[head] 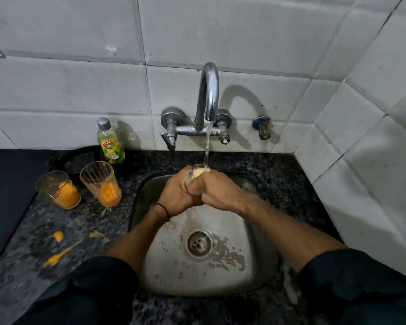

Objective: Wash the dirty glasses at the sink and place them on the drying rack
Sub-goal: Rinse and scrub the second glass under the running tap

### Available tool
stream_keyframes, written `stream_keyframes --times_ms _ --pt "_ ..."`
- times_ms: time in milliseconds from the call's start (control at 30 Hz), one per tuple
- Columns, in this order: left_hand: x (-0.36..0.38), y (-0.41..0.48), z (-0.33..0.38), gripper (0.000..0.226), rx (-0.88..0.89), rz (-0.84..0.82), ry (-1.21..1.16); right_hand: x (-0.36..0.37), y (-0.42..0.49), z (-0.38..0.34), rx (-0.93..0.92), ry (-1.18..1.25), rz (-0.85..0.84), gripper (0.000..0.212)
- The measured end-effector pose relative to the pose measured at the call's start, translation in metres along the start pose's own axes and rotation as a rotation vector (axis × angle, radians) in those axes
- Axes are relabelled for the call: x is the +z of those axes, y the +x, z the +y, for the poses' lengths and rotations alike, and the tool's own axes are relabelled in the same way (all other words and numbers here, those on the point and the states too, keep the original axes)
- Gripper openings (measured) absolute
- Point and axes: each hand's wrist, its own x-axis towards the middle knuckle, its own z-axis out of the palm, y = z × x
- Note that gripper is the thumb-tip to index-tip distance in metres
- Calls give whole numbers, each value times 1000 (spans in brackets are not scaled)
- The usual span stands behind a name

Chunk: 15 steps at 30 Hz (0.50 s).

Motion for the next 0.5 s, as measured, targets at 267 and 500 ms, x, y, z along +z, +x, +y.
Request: stream_keyframes --times_ms 267,500 --pt "-3 5 -10 71 32 -128 291 16 -4 9 -16 -89 -131 25" --pt "5 -1 -14 50 25 -35 188 26 8 -7 131 269 -79 16"
